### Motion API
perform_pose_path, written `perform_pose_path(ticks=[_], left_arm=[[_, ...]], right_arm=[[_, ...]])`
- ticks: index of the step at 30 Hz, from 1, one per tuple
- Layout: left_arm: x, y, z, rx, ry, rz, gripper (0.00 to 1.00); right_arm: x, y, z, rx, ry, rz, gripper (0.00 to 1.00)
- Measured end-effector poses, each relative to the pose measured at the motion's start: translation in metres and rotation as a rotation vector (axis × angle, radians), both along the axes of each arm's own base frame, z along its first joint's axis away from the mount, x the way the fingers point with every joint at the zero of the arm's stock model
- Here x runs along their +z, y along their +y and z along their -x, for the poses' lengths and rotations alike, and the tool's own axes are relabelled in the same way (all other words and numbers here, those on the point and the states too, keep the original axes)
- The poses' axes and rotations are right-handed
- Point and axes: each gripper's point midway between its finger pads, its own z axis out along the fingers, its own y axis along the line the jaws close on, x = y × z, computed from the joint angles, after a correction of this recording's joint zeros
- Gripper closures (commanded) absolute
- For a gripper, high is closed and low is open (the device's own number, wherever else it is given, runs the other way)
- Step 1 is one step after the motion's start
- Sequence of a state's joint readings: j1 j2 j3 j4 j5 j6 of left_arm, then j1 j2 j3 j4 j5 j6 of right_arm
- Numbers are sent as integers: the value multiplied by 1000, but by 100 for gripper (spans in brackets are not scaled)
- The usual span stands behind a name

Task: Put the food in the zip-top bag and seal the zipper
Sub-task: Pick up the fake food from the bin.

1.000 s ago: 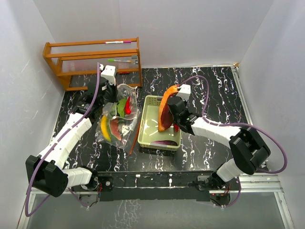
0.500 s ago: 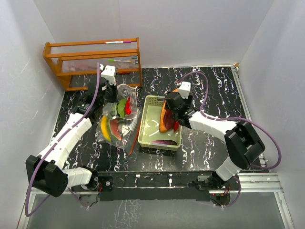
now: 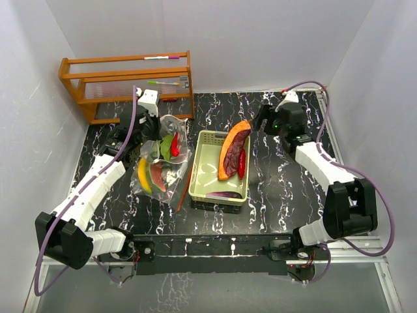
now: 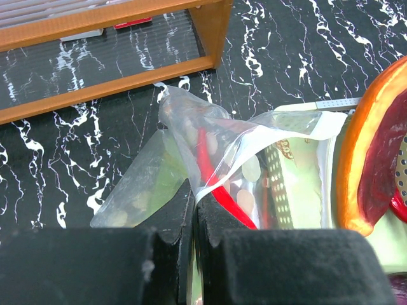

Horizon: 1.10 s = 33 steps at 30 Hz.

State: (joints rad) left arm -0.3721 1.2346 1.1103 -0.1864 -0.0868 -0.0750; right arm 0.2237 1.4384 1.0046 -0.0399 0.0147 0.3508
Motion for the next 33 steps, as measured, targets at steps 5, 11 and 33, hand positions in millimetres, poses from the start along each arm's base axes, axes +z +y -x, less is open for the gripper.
perform_pose_path(ticks=[5,11,33], left_arm=[[0,0,0,0,0,0,100],[1,0,-1,0,-3,1,100],[-7,-1,-4,2,15,-8,100]], right_arm=[[-2,-2,-4,190,-1,-104,19],[-33,22,-7,399,45,-242,23],[-67,49,-36,519,50,-403,29]])
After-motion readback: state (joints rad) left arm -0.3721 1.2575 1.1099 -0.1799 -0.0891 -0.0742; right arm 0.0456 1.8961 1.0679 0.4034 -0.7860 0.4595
